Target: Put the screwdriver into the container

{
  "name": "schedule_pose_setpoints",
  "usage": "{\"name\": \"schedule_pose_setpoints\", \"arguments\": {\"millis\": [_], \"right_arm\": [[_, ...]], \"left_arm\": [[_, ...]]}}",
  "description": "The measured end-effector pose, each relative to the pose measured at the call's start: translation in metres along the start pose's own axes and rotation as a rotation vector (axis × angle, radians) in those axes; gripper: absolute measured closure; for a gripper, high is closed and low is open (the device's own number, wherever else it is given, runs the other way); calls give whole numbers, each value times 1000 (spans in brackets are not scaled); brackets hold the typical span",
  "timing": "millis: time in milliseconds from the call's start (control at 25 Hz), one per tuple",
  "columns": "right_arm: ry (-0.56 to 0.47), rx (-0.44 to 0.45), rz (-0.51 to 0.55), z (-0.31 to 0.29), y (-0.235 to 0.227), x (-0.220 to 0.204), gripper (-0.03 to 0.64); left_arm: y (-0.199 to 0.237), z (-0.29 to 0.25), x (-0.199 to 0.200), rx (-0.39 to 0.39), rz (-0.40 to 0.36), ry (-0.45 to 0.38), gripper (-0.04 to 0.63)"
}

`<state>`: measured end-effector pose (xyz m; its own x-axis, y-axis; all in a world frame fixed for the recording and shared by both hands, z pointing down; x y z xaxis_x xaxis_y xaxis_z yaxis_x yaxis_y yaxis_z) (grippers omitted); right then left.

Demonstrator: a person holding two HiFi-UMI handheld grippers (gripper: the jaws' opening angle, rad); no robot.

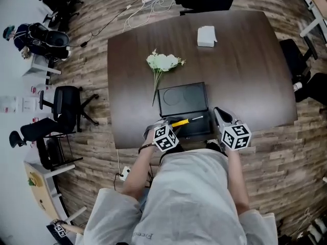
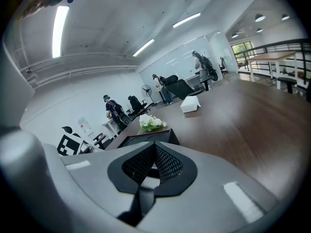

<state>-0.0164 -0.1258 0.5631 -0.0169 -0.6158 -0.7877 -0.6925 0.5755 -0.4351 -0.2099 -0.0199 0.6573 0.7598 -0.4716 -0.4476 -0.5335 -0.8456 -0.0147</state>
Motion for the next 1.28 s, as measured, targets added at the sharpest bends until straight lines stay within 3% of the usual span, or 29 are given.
{"name": "schedule_pose_setpoints", "arguments": {"millis": [240, 520, 1000, 1280], "right_arm": [[-32, -96, -48, 11, -3, -10, 615], [-64, -170, -92, 24, -8, -16, 615], [-69, -183, -98, 34, -15, -15, 615], [-70, -178, -103, 37, -23, -16, 615]], "left_arm": [[-4, -21, -3, -123, -33, 96, 456], [-6, -33, -2, -184, -30, 221, 456], [-8, -50, 15, -160, -87, 272, 456], [-8, -53, 11, -157, -83, 274, 454]]}}
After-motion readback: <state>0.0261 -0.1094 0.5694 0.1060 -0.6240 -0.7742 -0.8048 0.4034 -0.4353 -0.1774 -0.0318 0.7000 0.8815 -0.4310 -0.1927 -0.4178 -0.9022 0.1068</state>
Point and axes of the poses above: the fingertips, and each gripper's own axes: z backward along the fingers, y to its left, x out of its top, the point moved 5 cm from there along z, backward along the fingers, and after that the axes turned 1 degree about -x, right-handed, at the moved point
